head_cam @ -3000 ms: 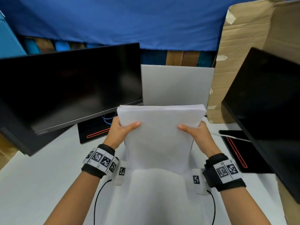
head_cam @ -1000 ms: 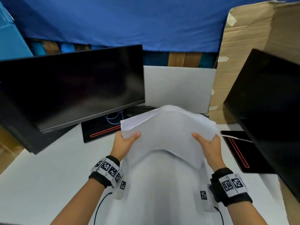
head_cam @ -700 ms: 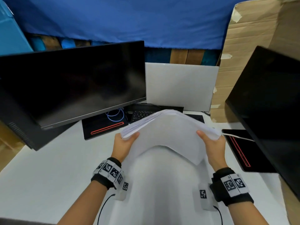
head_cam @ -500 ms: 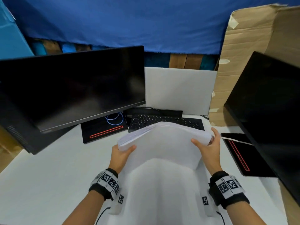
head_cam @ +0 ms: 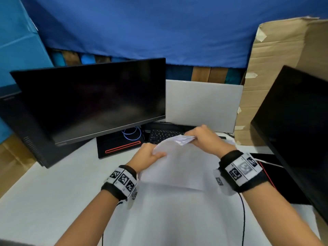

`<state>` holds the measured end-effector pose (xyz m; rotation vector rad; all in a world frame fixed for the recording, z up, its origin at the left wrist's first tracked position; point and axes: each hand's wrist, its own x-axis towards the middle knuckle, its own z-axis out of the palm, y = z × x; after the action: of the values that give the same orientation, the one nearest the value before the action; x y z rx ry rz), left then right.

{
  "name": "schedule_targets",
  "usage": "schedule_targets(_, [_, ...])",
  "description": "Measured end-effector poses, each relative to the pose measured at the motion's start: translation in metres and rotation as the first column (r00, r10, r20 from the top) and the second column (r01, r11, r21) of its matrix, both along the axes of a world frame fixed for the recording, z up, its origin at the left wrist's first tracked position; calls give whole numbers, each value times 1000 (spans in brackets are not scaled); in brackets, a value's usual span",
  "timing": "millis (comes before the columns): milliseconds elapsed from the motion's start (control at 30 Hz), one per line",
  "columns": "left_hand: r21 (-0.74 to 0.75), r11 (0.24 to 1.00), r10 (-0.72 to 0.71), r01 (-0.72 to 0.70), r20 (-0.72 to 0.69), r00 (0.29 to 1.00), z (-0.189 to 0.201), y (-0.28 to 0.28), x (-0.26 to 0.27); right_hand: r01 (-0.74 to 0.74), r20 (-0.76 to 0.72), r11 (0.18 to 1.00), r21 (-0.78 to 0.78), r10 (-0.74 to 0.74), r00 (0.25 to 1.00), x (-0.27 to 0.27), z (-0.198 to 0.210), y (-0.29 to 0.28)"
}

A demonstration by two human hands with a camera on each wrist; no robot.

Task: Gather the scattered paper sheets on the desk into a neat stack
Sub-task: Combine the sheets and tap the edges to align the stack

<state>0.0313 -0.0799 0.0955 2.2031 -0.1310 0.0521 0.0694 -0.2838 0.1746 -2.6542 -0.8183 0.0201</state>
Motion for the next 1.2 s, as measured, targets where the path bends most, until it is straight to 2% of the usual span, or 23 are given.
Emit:
schedule_targets(67, [-40, 999, 34, -35, -16, 999, 14, 16, -3, 78, -71, 971, 226, -64, 995, -1, 22, -20])
schedule_targets(167, [-265, 964, 62, -29, 116, 991, 40, 22, -12, 142, -207, 871, 470, -48, 977, -10, 46, -46])
schedule_targets(233, [-452, 892, 128, -23, 203, 971, 54, 18, -14, 173, -248, 778, 604, -23, 969, -18, 50, -55])
schedule_targets(300, [-616, 788, 173, 5, 229, 958, 61, 10, -12, 227, -265, 648, 727, -41, 963, -22, 45, -59])
schedule_targets(400, [-669, 742, 156, 36, 225, 962, 61, -6, -9, 306, -306, 463, 832, -76, 949, -28, 29, -51])
schedule_targets(467, [-682, 731, 208, 7, 232, 950, 62, -15, -8, 335, -336, 410, 848, -74, 939, -32, 19, -42])
schedule_targets(567, [-678, 735, 248, -6, 261, 933, 63, -18, -9, 315, -321, 385, 867, -51, 946, -34, 15, -37])
schedule_targets(700, [-654, 757, 225, -20, 231, 947, 52, -8, -13, 326, -329, 340, 882, -51, 943, -26, 9, -40])
schedule_targets(833, [-583, 813, 122, -21, 135, 983, 35, -13, -14, 397, -375, 405, 824, -136, 917, -19, -11, -40])
schedule_targets(900, [-586, 810, 120, -32, 111, 986, 35, -17, -14, 425, -398, 399, 812, -154, 904, -18, -15, -39])
schedule_targets(967, [-583, 812, 121, -12, 149, 981, 43, -18, -15, 415, -389, 372, 831, -146, 910, -18, -10, -41])
schedule_targets(1033, [-582, 813, 116, 32, 216, 970, 53, -17, -17, 366, -349, 338, 867, -113, 930, -21, -1, -43])
schedule_targets(1100, [-589, 804, 96, 81, 264, 960, 58, -14, -20, 288, -296, 342, 894, -28, 955, -24, 7, -47])
schedule_targets(1200, [-586, 799, 36, 135, 272, 962, 56, -8, -21, 243, -315, 437, 866, 99, 944, -27, 8, -54])
